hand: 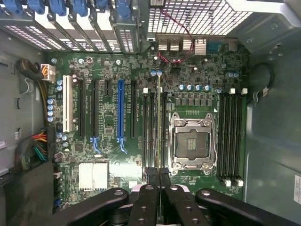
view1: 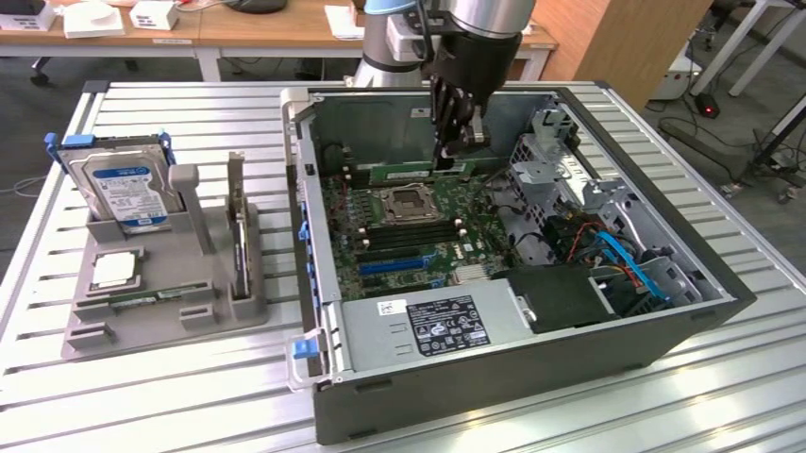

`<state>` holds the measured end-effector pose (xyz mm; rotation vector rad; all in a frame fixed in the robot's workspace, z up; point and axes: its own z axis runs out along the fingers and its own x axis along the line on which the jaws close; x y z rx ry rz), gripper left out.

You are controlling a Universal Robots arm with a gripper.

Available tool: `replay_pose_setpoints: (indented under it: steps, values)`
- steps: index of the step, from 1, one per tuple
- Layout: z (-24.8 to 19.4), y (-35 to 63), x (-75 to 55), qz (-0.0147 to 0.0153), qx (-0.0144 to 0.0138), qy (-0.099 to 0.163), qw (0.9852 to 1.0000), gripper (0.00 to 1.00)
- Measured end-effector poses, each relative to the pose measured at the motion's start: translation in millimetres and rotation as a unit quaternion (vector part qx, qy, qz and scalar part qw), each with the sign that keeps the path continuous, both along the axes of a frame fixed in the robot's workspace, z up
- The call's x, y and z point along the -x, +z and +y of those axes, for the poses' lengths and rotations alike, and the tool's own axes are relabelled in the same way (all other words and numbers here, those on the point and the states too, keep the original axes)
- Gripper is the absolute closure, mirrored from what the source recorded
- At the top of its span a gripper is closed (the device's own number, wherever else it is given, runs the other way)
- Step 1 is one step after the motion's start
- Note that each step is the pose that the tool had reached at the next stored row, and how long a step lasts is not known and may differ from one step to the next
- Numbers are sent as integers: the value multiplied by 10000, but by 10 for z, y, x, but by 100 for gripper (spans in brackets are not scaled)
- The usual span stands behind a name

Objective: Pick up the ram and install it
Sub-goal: 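Insert the ram into the slot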

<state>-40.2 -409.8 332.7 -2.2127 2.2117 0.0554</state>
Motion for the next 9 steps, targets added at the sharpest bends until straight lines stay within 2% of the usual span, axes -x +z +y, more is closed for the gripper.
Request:
replay_pose_setpoints:
  steps: [9]
  values:
    - [0, -94, 0, 0, 1, 0, 10000, 89]
